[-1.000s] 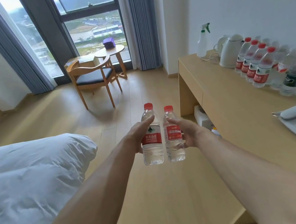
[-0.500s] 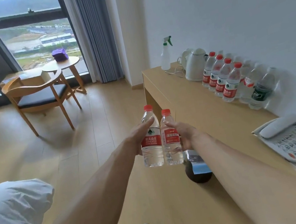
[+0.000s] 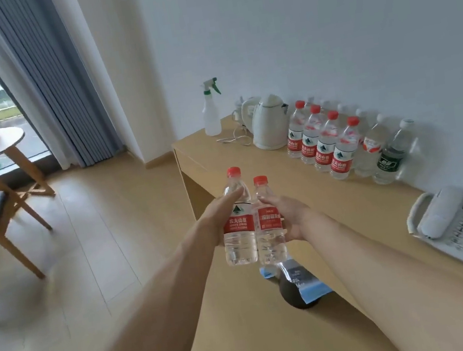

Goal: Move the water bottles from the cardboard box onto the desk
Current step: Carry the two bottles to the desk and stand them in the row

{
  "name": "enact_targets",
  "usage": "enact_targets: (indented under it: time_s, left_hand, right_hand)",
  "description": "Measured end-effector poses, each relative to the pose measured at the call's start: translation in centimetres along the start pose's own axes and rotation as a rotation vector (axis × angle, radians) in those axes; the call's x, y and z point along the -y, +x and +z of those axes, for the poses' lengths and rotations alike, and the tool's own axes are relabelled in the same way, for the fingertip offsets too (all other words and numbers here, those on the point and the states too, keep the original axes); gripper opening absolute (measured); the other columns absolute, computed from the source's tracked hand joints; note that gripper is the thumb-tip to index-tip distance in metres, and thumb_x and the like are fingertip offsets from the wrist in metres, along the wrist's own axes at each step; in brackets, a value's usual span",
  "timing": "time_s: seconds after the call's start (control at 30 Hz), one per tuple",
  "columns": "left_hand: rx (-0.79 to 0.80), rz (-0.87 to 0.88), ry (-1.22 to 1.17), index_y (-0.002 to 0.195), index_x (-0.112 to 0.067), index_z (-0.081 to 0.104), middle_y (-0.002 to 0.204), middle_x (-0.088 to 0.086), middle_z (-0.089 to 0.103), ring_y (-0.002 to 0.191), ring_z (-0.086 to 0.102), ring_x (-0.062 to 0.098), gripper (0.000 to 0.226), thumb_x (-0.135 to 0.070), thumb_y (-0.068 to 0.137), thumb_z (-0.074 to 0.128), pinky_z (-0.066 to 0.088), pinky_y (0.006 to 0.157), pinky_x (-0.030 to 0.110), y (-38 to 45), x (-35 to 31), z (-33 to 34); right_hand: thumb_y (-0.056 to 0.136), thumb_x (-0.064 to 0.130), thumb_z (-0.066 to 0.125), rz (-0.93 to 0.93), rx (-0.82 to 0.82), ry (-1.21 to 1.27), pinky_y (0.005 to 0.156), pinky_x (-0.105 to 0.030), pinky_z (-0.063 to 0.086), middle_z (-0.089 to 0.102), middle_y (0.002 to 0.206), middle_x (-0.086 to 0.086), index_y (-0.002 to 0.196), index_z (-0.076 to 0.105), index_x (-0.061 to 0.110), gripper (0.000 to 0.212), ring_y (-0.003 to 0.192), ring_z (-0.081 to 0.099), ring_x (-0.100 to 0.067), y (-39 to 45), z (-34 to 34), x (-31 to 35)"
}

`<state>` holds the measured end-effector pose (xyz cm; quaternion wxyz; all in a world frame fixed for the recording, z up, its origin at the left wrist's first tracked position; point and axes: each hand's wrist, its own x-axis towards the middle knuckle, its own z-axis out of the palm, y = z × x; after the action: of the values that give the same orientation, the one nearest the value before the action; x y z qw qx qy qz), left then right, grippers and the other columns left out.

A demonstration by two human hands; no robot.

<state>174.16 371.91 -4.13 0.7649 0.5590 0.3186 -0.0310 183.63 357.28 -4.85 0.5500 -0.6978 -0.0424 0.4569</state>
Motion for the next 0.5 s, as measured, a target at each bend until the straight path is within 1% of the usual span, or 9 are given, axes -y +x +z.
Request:
enact_targets:
  time_s: [0.03,0.13,0.17,0.23,0.3,0.33,0.43,0.47,0.5]
  left_hand:
    - [0.024,-0.015,-0.002,0.134,-0.007,0.054,0.124,0.025,0.067,0.111,0.067,0.041,0.064,-0.052,0.09,0.068,0.052,0.101,0.055,0.8,-0.4,0.1]
    - [0.097,-0.042,-0.002,0.137,-0.006,0.052,0.125,0.024,0.067,0.11,0.068,0.04,0.066,-0.052,0.092,0.066,0.053,0.099,0.053,3.7,-1.5,0.5]
    - [0.126,-0.058,-0.004,0.139,-0.005,0.051,0.125,0.024,0.067,0.108,0.068,0.039,0.067,-0.052,0.093,0.065,0.053,0.099,0.052,4.7,-1.7,0.8]
    - [0.183,-0.102,0.001,0.142,-0.004,0.047,0.123,0.024,0.066,0.101,0.069,0.038,0.07,-0.053,0.094,0.063,0.053,0.097,0.052,6.4,-2.3,1.6]
    - [0.209,-0.124,0.025,0.144,-0.005,0.045,0.126,0.026,0.065,0.1,0.068,0.038,0.072,-0.053,0.094,0.062,0.053,0.095,0.051,8.3,-2.7,2.7]
    - [0.213,-0.13,0.046,0.145,-0.005,0.045,0.128,0.026,0.064,0.101,0.067,0.037,0.073,-0.054,0.093,0.062,0.055,0.092,0.05,9.2,-3.0,3.3]
    - [0.221,-0.137,0.099,0.145,-0.008,0.043,0.128,0.025,0.065,0.095,0.07,0.036,0.076,-0.057,0.091,0.063,0.061,0.071,0.043,11.8,-3.8,5.3]
    - [0.216,-0.134,0.115,0.145,-0.009,0.043,0.127,0.025,0.066,0.098,0.071,0.037,0.076,-0.057,0.09,0.064,0.061,0.071,0.043,12.7,-4.0,5.9]
    - [0.206,-0.125,0.137,0.143,-0.01,0.044,0.125,0.024,0.067,0.102,0.071,0.038,0.075,-0.057,0.089,0.066,0.061,0.073,0.045,13.6,-4.2,6.6]
  right_hand:
    - [0.093,0.052,0.061,0.001,-0.022,0.005,0.088,-0.05,0.056,0.075,0.107,-0.01,0.12,0.066,0.017,0.045,0.101,0.07,-0.028,0.5,-0.3,0.3]
    - [0.093,0.051,0.062,0.002,-0.065,0.037,0.085,-0.047,0.055,0.074,0.111,-0.01,0.123,0.065,0.017,0.046,0.102,0.07,-0.027,1.7,-1.3,1.3]
    - [0.093,0.051,0.062,0.008,-0.08,0.052,0.087,-0.047,0.055,0.074,0.112,-0.011,0.123,0.065,0.017,0.046,0.103,0.069,-0.027,2.0,-1.7,1.5]
    - [0.093,0.051,0.062,0.011,-0.115,0.077,0.088,-0.047,0.054,0.074,0.109,-0.01,0.123,0.065,0.016,0.046,0.102,0.069,-0.027,2.7,-2.8,1.8]
    - [0.094,0.05,0.061,0.008,-0.143,0.106,0.085,-0.046,0.055,0.075,0.105,-0.009,0.122,0.066,0.017,0.045,0.099,0.069,-0.026,3.5,-4.2,2.0]
    - [0.094,0.051,0.061,0.007,-0.154,0.116,0.085,-0.046,0.054,0.075,0.104,-0.008,0.123,0.066,0.017,0.044,0.099,0.069,-0.026,3.9,-4.9,2.0]
    - [0.092,0.053,0.062,0.003,-0.195,0.136,0.091,-0.05,0.054,0.075,0.107,-0.008,0.122,0.067,0.019,0.045,0.102,0.068,-0.026,5.4,-7.2,2.3]
    - [0.092,0.054,0.063,0.009,-0.21,0.151,0.093,-0.052,0.054,0.075,0.109,-0.009,0.121,0.067,0.019,0.045,0.104,0.068,-0.027,5.9,-8.0,2.3]
    - [0.091,0.055,0.064,0.016,-0.22,0.163,0.094,-0.053,0.054,0.075,0.109,-0.009,0.12,0.067,0.02,0.046,0.104,0.069,-0.027,6.4,-8.8,2.4]
